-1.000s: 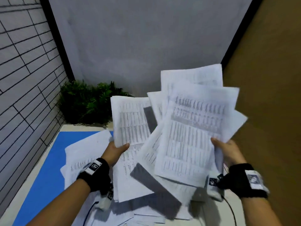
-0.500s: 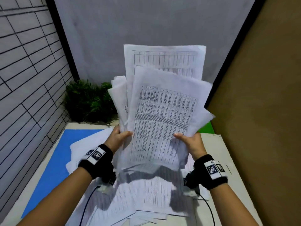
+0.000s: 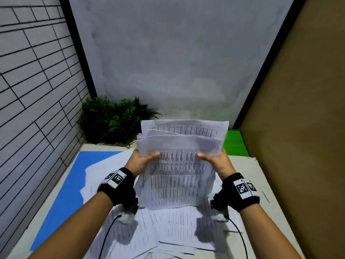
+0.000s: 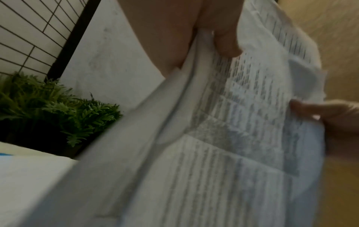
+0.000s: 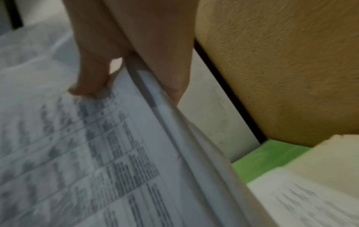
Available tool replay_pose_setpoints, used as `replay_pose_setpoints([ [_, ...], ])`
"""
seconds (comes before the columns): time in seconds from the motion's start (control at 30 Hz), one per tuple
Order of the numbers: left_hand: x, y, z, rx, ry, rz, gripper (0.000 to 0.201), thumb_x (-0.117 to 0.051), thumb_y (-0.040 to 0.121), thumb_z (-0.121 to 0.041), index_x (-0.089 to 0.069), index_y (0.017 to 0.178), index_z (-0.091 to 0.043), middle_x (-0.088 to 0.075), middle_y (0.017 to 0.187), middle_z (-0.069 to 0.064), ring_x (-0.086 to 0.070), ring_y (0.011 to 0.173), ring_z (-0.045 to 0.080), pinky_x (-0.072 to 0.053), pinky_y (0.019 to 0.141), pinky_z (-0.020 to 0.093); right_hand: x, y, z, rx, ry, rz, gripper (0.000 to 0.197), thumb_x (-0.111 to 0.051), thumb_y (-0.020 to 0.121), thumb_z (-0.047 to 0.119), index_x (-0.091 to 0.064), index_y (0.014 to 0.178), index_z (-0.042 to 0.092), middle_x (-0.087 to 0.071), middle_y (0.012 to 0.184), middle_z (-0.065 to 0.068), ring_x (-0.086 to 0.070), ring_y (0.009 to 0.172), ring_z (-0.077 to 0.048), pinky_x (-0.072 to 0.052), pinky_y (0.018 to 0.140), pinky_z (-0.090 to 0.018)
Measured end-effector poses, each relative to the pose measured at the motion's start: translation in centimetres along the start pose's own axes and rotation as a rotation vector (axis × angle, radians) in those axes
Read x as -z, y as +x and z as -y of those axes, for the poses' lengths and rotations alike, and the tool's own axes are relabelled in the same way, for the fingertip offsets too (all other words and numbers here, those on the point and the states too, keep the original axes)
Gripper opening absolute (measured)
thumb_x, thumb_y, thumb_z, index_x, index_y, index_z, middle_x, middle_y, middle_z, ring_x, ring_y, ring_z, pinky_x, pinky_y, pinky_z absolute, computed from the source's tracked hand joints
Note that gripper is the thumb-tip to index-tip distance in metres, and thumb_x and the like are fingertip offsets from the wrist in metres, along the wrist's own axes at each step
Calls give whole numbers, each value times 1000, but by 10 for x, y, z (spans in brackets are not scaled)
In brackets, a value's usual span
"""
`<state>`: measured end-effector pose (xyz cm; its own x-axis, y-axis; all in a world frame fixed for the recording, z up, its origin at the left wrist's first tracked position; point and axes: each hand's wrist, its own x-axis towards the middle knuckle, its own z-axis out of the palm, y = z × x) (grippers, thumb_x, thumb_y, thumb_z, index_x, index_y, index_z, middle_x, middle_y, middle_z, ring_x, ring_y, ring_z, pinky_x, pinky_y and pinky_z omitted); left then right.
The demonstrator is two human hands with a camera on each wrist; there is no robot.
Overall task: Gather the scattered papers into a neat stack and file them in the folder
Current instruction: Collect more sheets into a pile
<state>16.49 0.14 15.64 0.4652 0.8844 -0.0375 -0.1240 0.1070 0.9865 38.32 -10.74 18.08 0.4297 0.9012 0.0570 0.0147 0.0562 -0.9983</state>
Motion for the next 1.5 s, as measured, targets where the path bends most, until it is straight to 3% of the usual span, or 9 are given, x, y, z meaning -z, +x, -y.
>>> replay_pose_setpoints([
  [0.23, -1, -2, -20, -121, -60, 39, 69, -85, 20, -57, -70, 78, -25, -74, 70, -19, -68, 71, -4, -55, 69, 12, 7, 0, 17, 102, 108, -43, 63, -87, 36, 40, -68, 88, 10, -74, 75, 11, -67, 75, -5, -54, 72, -19],
  [0.43, -5, -5, 3, -50, 52, 63, 51, -79, 48, -19, -59, 95, -24, -71, 88, -7, -61, 96, 20, -55, 81, 22, 6, -4, 51, 281, -226, -272, 92, -82, 61, 15, -29, 136, 21, -52, 123, -5, -53, 110, -14, -44, 94, -21],
  [0.53, -8, -4, 5, -29, 27, 51, 63, -79, 41, -25, -56, 100, -20, -64, 97, 3, -60, 96, 22, -50, 88, 31, -8, -16, 79, 559, -704, -341, 92, -73, 70, 37, -21, 143, 13, -37, 142, -13, -38, 130, -25, -32, 108, -38],
  [0.7, -8, -3, 7, -26, 77, 84, 45, -79, 47, -24, -61, 88, -23, -67, 88, 1, -62, 86, 17, -54, 75, 20, -25, -23, 74, 239, -1519, 224, 81, -54, 80, 55, -14, 145, 26, -18, 155, -1, -8, 145, -22, -5, 113, -58],
  [0.87, -3, 1, 16, 66, 82, 31, 33, -77, 51, -28, -63, 80, -18, -71, 73, -2, -65, 80, 22, -54, 81, 35, 9, -15, 54, 342, -881, -259, 50, -57, 83, 40, -51, 125, 13, -55, 126, -12, -50, 118, -27, -37, 98, -35],
  [1.0, 1, 3, 19, 68, 73, 29, 40, -77, 47, -38, -67, 78, -15, -74, 64, -5, -69, 69, 16, -58, 74, 33, 29, -3, 37, 249, -542, -274, 18, -59, 86, 12, -64, 103, 8, -67, 96, -6, -62, 85, -2, -41, 68, -5],
  [1.13, 1, 6, 17, 105, 52, 11, 31, -73, 58, -27, -66, 83, -11, -75, 69, -2, -67, 82, 29, -55, 82, 41, 40, 1, 26, 176, -283, -165, 20, -65, 80, 8, -61, 99, 14, -63, 83, 1, -57, 66, 11, -47, 73, -18],
  [1.3, -1, 5, 16, 98, 53, 12, 34, -78, 57, -26, -66, 84, -11, -75, 67, -3, -68, 77, 25, -59, 75, 35, 45, 0, -20, -55, -182, -13, 81, -84, 46, 45, -53, 115, 19, -64, 109, 3, -60, 98, -8, -49, 89, -24],
  [1.5, -6, -2, 24, 83, 40, -73, 59, -83, 49, -28, -61, 99, -7, -70, 96, 14, -66, 91, 30, -52, 90, 46, 13, -10, -60, -219, -147, -7, 31, -66, 77, -3, -59, 107, -10, -75, 75, 7, -65, 64, 8, -52, 70, -18],
])
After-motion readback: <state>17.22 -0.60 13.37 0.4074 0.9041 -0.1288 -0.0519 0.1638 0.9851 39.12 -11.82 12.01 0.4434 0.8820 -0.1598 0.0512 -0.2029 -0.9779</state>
